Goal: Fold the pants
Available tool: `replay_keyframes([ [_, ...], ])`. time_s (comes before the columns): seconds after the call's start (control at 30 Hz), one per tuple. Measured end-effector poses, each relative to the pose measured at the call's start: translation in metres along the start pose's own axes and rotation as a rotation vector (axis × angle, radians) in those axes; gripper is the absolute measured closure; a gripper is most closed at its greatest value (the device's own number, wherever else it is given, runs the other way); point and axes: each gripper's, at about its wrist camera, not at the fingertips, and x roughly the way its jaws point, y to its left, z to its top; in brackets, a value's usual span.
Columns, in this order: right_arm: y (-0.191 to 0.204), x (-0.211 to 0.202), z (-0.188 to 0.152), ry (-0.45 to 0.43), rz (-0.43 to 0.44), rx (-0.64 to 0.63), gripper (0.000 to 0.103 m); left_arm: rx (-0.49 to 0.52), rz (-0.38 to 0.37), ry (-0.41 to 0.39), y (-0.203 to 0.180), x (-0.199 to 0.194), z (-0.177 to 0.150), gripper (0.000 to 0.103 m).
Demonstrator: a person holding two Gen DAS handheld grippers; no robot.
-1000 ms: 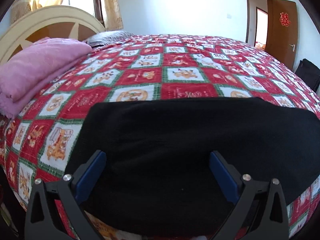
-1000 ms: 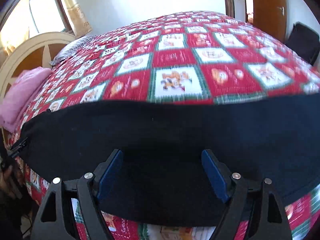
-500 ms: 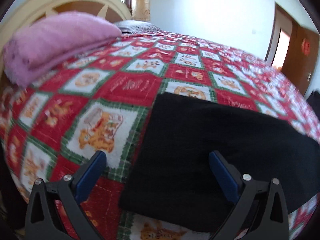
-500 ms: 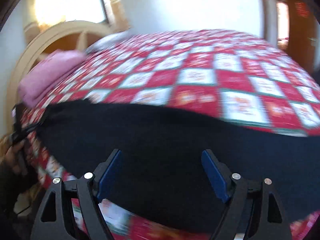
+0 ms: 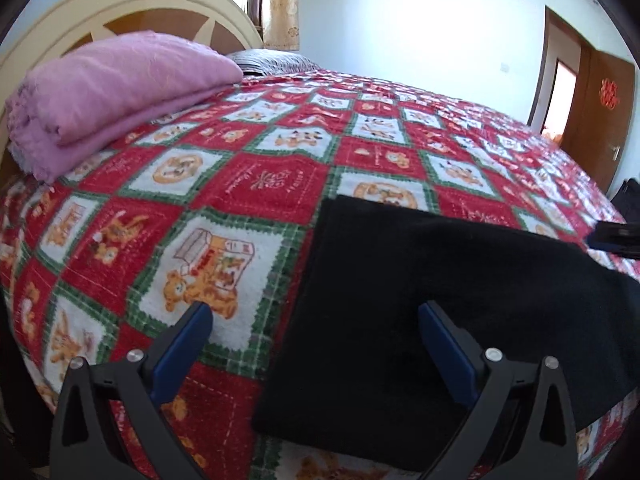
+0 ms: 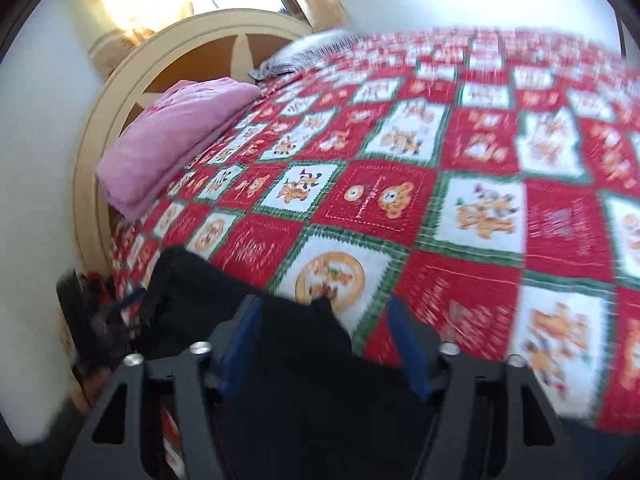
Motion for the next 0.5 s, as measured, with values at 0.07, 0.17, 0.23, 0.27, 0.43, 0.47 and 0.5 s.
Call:
replay_keyframes([
  [0.07,-0.007,0.011,0.005,0.038,0.028,0.047,0.056,-0.004,-0.012,-0.008,0.001,0.001,-0.001,0.000],
  [0.17,-0.014,0.024,0.007,0.096,0.062,0.094,0.060,0.009,-0.011,-0.029,-0.001,0.000,-0.003,0.000],
  [0.23,-0.011,0.031,0.004,0.131,0.105,0.094,0.073,0.008,-0.012,-0.031,-0.001,0.001,-0.004,0.000],
  [0.27,-0.008,0.033,0.001,0.137,0.110,0.089,0.077,0.009,-0.010,-0.032,-0.001,0.001,-0.004,0.000],
  [0.43,-0.023,0.029,-0.001,0.083,0.172,0.190,0.097,0.012,0.001,-0.036,-0.003,0.001,-0.003,0.000],
  [0.47,-0.022,0.025,0.000,0.072,0.178,0.192,0.097,0.011,0.001,-0.033,-0.003,0.001,-0.003,0.000],
  [0.5,-0.020,0.022,0.001,0.063,0.177,0.183,0.097,0.013,0.002,-0.035,-0.003,0.001,-0.003,0.000],
])
